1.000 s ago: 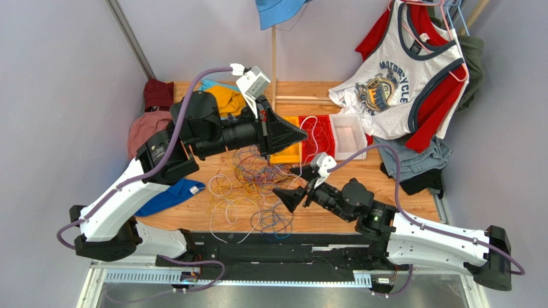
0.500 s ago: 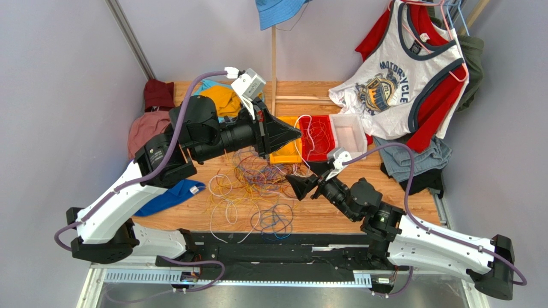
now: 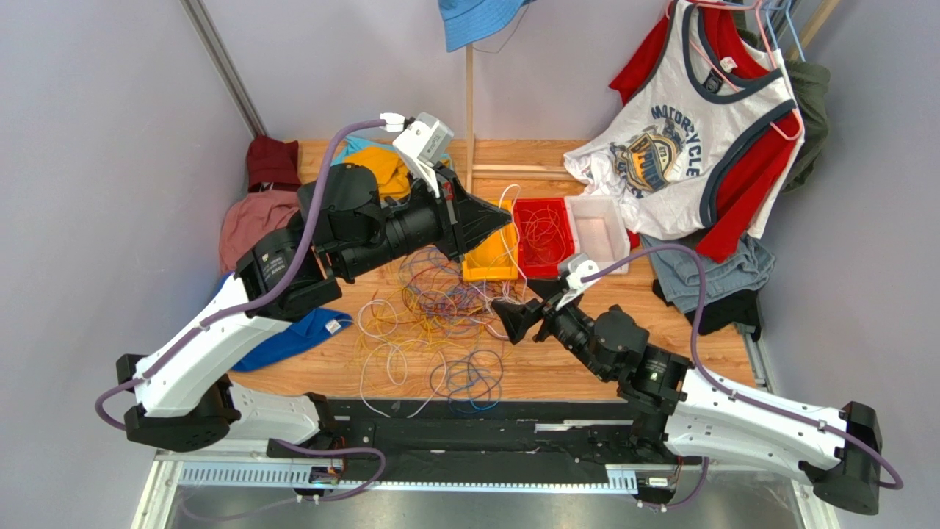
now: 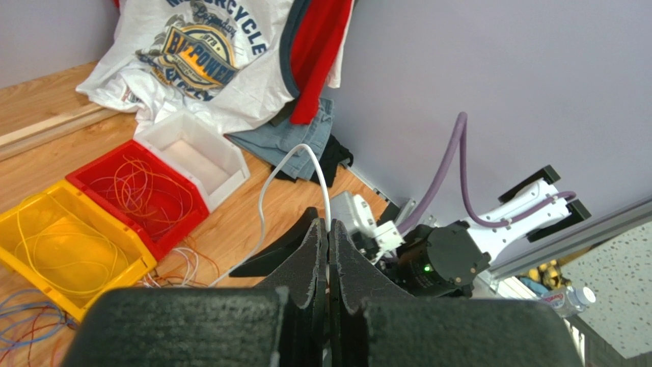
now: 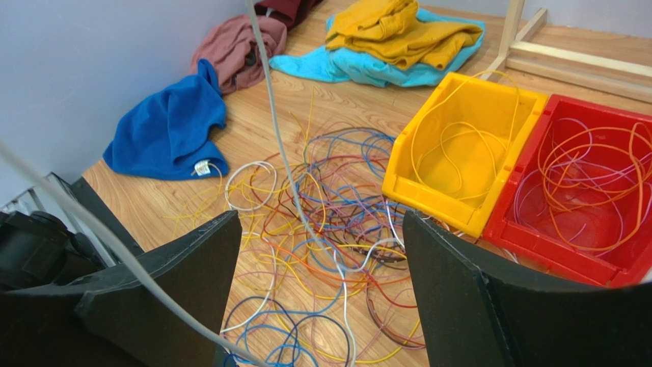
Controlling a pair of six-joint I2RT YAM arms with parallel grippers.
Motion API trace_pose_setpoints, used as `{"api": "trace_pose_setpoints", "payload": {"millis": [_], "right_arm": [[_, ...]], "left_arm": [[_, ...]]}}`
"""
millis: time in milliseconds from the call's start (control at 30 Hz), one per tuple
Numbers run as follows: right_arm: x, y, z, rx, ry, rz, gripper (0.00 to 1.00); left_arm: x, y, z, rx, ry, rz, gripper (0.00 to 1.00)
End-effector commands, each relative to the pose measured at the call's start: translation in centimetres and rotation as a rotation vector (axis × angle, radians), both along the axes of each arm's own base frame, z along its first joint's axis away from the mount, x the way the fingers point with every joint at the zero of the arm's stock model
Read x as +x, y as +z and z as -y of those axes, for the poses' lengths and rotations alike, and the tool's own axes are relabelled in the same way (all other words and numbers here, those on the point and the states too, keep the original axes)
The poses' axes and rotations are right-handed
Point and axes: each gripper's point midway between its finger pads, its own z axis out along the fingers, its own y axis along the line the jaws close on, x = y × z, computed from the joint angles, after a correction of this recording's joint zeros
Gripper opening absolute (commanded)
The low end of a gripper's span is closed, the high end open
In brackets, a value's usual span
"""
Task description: Untangle the cables
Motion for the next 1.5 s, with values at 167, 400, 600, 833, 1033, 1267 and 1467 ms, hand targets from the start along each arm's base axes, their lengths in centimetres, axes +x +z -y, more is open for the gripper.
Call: {"api": "trace_pose_setpoints", "payload": {"millis": [167,400,600,833,1033,1267,1467], "right_arm": [[1.1,2.5,-2.0,0.024,0.004,0.054,0.83],[3.8,2.6,-2.5,0.009,-0.042,0.046,0.78],[3.8,2.4,-1.3,0.025,-0.051,-0.001,0.01],[1.3,3.6,2.0,0.031,-0.046,-0.078,0.0],[0.6,5.8,4.7,-0.036,-0.109,-0.131,0.0],[3.0,7.9,6.2,-0.156,-0.256,-0.138,0.0],[8.2,10.3,8.8,-0.112,-0.426,-0.178,0.0]], "left_arm": [[-2.3,2.1,0.3,-0.065,-0.106,0.008,0.0],[-3.6,2.3,0.1,-0.075,-0.154,0.007,0.0],[-2.2,1.9,-2.8,-0.063,-0.018,0.044,0.0],[1.8,-2.9,-5.4,0.064,0.236,0.042,0.07],[5.2,-10.7,-5.4,0.206,0.347,-0.1,0.61],[6.7,-17.0,-6.2,0.3,0.447,-0.187,0.99],[6.1,-21.2,-10.6,0.326,0.588,-0.26,0.99]]}}
